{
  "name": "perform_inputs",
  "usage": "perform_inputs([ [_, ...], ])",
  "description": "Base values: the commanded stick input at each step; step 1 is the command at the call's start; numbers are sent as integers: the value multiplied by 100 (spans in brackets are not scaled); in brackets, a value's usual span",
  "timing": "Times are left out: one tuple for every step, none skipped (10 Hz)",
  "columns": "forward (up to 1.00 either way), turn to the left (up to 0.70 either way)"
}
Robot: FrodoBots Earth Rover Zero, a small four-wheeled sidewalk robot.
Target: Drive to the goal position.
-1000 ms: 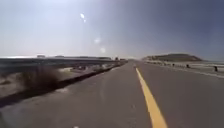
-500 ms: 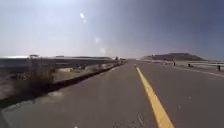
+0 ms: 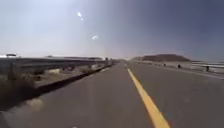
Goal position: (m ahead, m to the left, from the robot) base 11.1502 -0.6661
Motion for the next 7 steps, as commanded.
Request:
perform_inputs([
  [50, 0],
  [50, 0],
  [50, 0],
  [50, 0],
  [50, 0],
  [50, 0],
  [50, 0],
])
